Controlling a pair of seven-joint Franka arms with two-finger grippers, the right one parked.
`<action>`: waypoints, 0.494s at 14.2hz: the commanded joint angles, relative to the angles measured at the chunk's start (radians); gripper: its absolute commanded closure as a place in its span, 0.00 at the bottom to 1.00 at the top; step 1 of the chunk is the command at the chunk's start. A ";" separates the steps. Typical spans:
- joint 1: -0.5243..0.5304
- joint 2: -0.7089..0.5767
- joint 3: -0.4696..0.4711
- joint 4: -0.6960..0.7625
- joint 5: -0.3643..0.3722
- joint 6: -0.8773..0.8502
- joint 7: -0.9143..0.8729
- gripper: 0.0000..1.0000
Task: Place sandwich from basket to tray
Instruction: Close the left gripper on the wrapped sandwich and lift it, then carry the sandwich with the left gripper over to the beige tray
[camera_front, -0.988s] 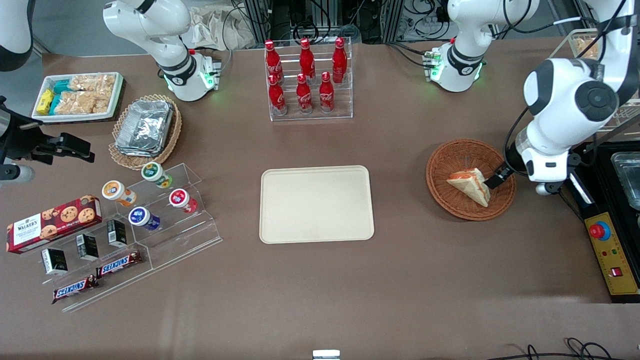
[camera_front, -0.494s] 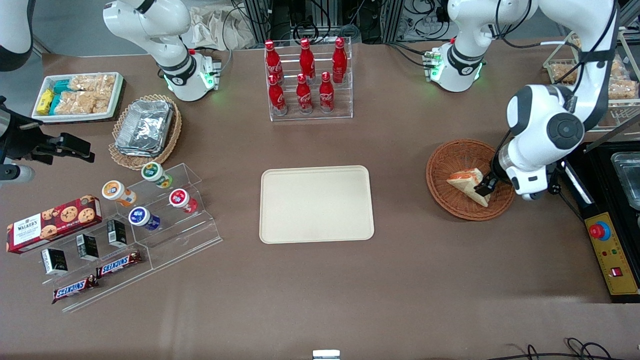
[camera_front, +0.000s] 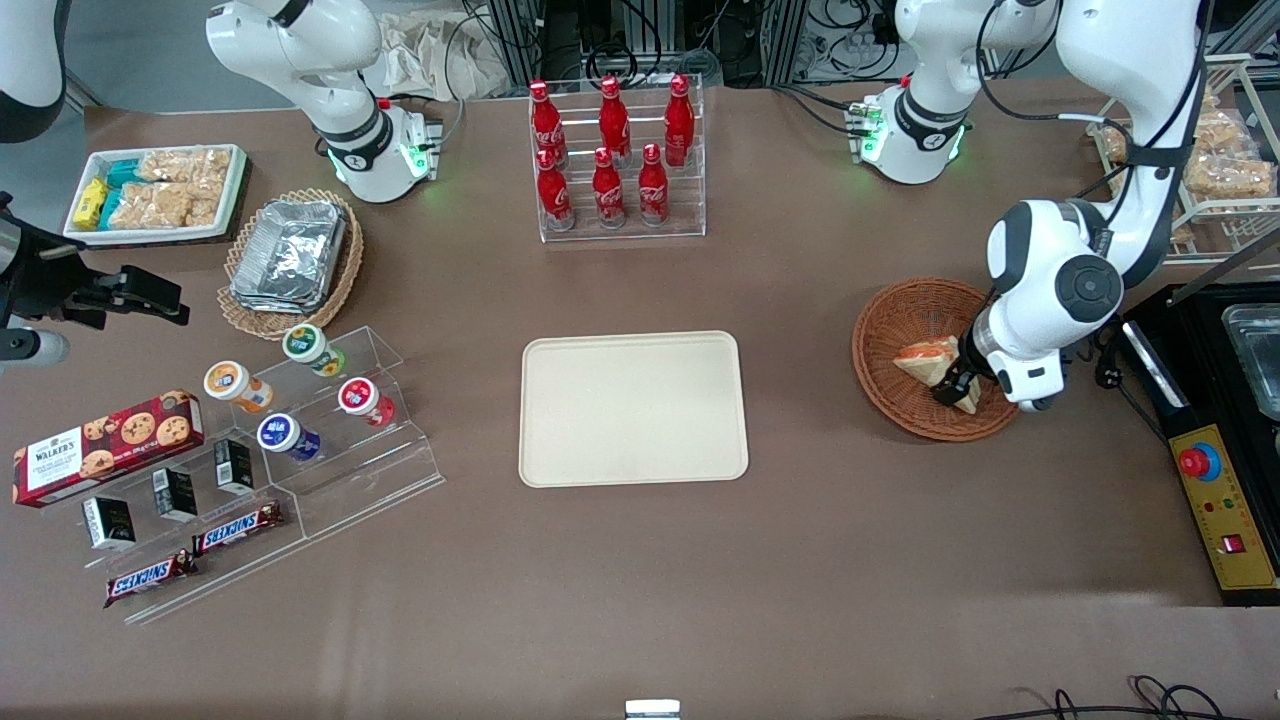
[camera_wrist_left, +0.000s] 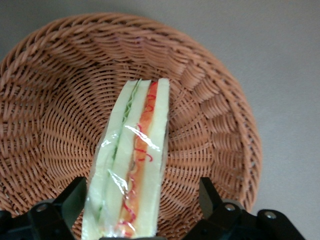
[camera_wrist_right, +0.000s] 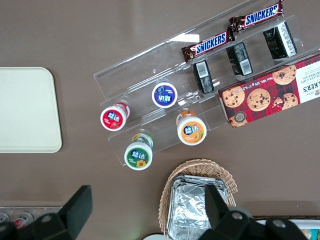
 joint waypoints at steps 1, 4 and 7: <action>-0.009 -0.014 0.000 -0.070 0.030 0.094 -0.048 0.28; -0.009 -0.025 0.000 -0.061 0.029 0.087 -0.039 1.00; -0.009 -0.095 0.000 -0.015 0.030 -0.021 0.007 1.00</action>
